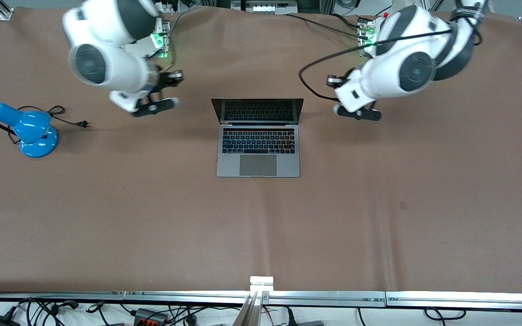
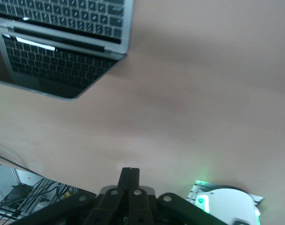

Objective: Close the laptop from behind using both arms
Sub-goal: 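Move both grippers toward the back of the laptop screen, then lower both grippers onto the top edge of the laptop lid, then push the laptop lid down shut with both grippers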

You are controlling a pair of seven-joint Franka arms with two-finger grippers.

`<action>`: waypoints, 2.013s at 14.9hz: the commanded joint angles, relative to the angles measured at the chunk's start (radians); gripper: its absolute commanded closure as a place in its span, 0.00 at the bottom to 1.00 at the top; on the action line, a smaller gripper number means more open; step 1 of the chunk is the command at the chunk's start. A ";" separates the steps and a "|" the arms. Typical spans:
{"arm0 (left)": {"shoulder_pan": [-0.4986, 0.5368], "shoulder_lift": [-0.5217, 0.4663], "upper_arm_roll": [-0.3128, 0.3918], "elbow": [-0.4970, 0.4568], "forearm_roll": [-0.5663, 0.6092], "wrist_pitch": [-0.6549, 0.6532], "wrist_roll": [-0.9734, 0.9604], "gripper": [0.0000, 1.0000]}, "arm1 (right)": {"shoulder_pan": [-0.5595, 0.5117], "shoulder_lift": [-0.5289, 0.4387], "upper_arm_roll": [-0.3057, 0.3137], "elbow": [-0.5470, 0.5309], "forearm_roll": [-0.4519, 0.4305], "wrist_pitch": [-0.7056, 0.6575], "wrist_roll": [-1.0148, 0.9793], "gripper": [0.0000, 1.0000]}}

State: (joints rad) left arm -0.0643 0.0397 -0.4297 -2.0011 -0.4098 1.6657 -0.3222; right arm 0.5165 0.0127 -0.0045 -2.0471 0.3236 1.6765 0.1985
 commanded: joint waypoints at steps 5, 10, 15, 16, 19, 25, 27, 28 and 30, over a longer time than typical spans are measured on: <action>0.011 -0.055 -0.150 -0.169 -0.092 0.215 -0.044 0.99 | 0.187 0.098 -0.014 -0.024 0.063 0.175 0.122 1.00; 0.009 0.017 -0.208 -0.189 -0.090 0.368 -0.086 0.99 | 0.201 0.128 -0.015 -0.012 0.060 0.252 0.142 1.00; 0.006 0.112 -0.212 -0.159 -0.078 0.462 -0.087 0.99 | 0.191 0.157 -0.025 0.004 0.049 0.318 0.141 1.00; 0.006 0.126 -0.212 -0.157 -0.073 0.491 -0.087 0.99 | 0.188 0.173 -0.025 0.013 0.048 0.336 0.139 1.00; 0.006 0.186 -0.205 -0.127 -0.072 0.536 -0.086 1.00 | 0.175 0.223 -0.025 0.071 0.040 0.344 0.141 1.00; 0.015 0.328 -0.193 0.017 0.080 0.536 -0.152 1.00 | 0.142 0.320 -0.034 0.194 -0.029 0.344 0.141 1.00; 0.017 0.393 -0.190 0.070 0.146 0.536 -0.173 1.00 | 0.134 0.363 -0.040 0.228 -0.031 0.344 0.139 1.00; 0.017 0.422 -0.181 0.096 0.170 0.536 -0.176 1.00 | 0.131 0.390 -0.046 0.254 -0.031 0.344 0.141 1.00; 0.015 0.468 -0.167 0.139 0.195 0.536 -0.176 1.00 | 0.128 0.464 -0.049 0.316 -0.029 0.345 0.141 1.00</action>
State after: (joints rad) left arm -0.0495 0.4295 -0.6037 -1.9425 -0.2613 2.2080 -0.4767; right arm 0.6539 0.3794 -0.0535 -1.8271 0.3094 2.0212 0.3225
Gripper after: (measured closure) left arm 0.991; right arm 0.991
